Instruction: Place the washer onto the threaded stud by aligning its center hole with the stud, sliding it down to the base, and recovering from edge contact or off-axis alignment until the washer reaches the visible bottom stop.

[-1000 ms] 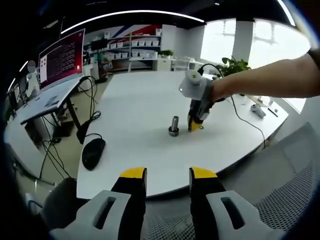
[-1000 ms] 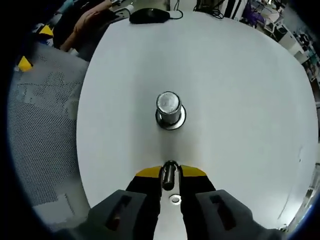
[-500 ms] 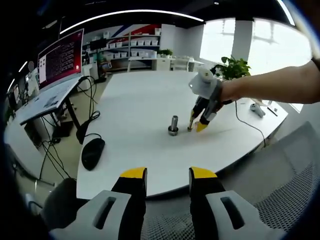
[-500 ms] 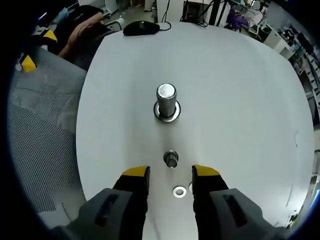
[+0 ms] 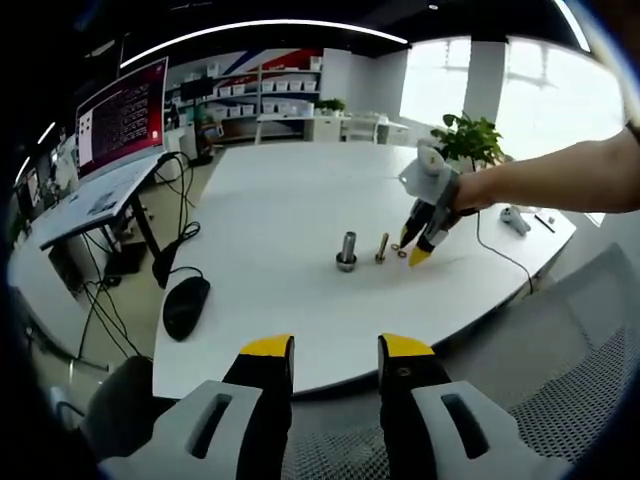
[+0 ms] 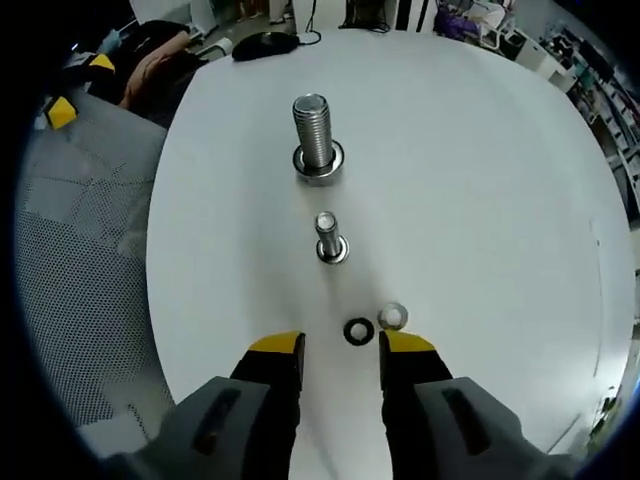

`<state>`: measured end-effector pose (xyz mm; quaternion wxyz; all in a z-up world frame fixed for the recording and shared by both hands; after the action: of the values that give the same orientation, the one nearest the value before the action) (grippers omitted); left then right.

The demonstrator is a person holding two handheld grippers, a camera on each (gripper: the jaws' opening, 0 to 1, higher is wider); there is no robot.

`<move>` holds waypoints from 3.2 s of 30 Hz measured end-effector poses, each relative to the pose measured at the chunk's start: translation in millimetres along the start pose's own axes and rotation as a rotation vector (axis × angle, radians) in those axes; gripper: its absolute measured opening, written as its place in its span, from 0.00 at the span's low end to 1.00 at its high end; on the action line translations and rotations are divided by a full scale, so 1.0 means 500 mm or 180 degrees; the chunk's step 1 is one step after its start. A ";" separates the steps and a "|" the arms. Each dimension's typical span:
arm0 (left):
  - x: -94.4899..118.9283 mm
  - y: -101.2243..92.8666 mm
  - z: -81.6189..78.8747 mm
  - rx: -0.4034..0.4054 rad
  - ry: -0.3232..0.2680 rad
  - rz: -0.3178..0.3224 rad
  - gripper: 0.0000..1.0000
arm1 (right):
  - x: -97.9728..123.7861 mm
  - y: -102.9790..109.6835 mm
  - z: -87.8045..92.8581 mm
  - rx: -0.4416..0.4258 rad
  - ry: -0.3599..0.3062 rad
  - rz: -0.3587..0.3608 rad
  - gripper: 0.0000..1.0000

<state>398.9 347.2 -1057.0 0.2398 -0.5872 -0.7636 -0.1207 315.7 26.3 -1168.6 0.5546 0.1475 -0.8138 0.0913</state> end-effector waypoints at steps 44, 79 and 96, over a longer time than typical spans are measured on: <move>-0.002 0.006 0.006 -0.0015 0.0010 0.0009 0.31 | -0.018 -0.003 -0.021 0.0074 0.0042 0.0386 0.04; -0.002 0.007 0.006 -0.0010 0.0004 0.0017 0.31 | -0.002 0.007 0.020 0.0366 0.0186 0.0012 0.26; -0.002 0.008 0.005 0.0010 0.0001 -0.0010 0.31 | -0.012 0.000 -0.008 0.0518 0.0244 -0.0059 0.18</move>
<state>402.3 348.6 -1060.0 0.2407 -0.5856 -0.7647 -0.1199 321.2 28.4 -1172.6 0.5723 0.1960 -0.7805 0.1575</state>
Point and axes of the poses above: the point that each gripper's makers call its tool centre point, and the gripper's own axes: x roughly backward along the fingers, y roughly to its left, z roughly out of its underside, the point moved 7 cm from there along x, roughly backward along the fingers, and after that the axes turned 7 degrees about -y, right-handed, at the moved point
